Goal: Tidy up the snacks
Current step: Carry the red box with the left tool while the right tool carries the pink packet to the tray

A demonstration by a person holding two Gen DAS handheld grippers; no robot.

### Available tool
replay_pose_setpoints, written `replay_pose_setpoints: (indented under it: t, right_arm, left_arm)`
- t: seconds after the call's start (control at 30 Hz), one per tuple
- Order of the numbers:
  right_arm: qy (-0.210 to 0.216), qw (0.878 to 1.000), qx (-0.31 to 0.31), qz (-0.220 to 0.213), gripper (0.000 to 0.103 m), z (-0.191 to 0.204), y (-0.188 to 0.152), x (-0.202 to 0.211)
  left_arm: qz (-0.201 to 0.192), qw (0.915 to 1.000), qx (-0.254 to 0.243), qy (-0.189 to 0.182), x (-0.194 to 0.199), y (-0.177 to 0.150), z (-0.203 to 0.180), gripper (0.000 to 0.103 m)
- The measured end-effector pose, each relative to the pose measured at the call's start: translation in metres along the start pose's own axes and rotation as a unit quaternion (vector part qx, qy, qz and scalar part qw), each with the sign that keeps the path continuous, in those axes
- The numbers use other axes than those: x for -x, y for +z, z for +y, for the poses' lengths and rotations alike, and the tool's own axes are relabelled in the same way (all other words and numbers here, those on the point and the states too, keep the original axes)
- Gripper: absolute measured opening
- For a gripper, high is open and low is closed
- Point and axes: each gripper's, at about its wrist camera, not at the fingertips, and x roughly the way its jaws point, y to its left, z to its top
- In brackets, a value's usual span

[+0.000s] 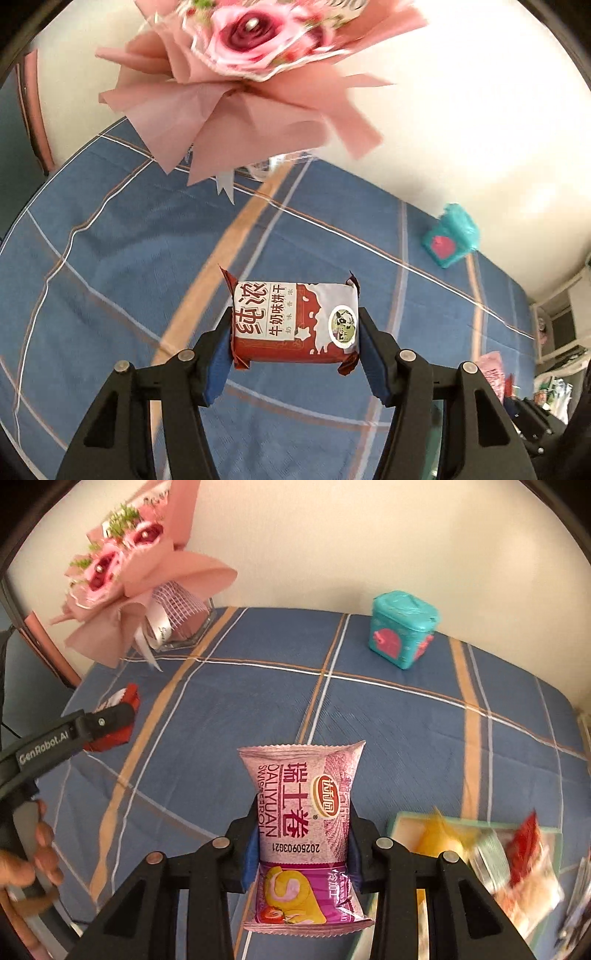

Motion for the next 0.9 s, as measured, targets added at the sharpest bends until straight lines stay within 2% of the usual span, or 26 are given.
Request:
replay_pose_setpoints:
  t: [0.1, 0.3, 0.5, 0.7, 0.9]
  right_arm:
    - [-0.001, 1.000, -0.013, -0.009, 0.040, -0.006, -0.015, 0.019]
    - [-0.016, 0.999, -0.023, -0.025, 0.040, -0.015, -0.043, 0.046]
    - [-0.028, 0.999, -0.028, -0.033, 0.040, -0.023, -0.070, 0.064]
    - [-0.035, 0.998, -0.036, -0.042, 0.040, -0.032, -0.090, 0.076]
    - [-0.028, 0.998, -0.044, -0.043, 0.040, -0.040, -0.106, 0.079]
  left_arm:
    - [-0.012, 0.9999, 0.003, -0.005, 0.027, -0.019, -0.011, 0.063]
    - [-0.034, 0.9994, 0.003, -0.005, 0.044, -0.049, -0.030, 0.063]
    - [-0.034, 0.9992, -0.016, -0.011, 0.055, -0.080, -0.053, 0.063]
    - [-0.027, 0.9991, -0.033, 0.000, 0.063, -0.101, -0.064, 0.063]
    - [-0.021, 0.9985, -0.051, -0.004, 0.064, -0.118, -0.077, 0.063]
